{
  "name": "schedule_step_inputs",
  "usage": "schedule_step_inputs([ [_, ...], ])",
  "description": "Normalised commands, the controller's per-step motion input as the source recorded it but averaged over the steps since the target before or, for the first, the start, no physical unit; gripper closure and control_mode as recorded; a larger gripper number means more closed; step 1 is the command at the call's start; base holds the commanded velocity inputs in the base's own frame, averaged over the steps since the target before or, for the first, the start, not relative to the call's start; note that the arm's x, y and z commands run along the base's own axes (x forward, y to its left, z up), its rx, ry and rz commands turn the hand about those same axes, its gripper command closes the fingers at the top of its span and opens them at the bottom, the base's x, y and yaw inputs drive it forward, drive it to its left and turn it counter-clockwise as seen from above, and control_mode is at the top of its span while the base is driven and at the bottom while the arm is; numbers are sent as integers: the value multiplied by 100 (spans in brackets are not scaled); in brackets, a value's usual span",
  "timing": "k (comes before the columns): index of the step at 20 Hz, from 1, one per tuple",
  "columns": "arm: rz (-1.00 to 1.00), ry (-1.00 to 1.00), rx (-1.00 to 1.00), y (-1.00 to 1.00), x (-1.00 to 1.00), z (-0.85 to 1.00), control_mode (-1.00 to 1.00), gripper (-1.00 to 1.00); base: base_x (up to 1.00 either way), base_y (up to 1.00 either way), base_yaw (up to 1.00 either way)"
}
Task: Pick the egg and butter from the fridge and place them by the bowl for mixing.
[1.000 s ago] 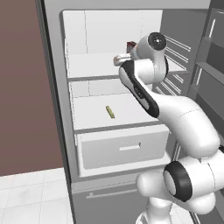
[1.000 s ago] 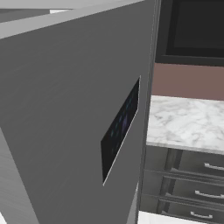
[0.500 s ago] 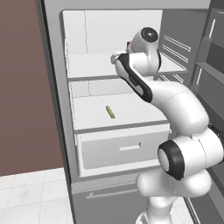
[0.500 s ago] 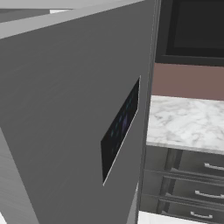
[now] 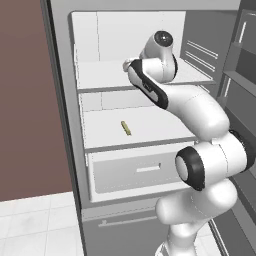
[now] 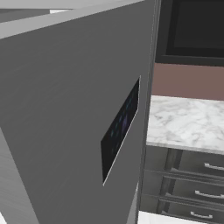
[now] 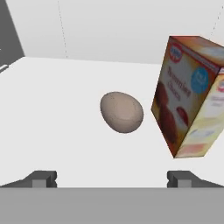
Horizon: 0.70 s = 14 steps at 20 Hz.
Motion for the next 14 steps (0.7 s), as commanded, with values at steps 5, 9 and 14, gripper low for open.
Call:
schedule_step_inputs([
  [5, 0, 0, 0, 6, 34, -12, -100, -100, 0, 0, 0],
  [9, 0, 0, 0, 0, 30, -7, -100, -100, 0, 0, 0],
  [14, -1, 0, 0, -1, 21, -1, -100, -100, 0, 0, 0],
])
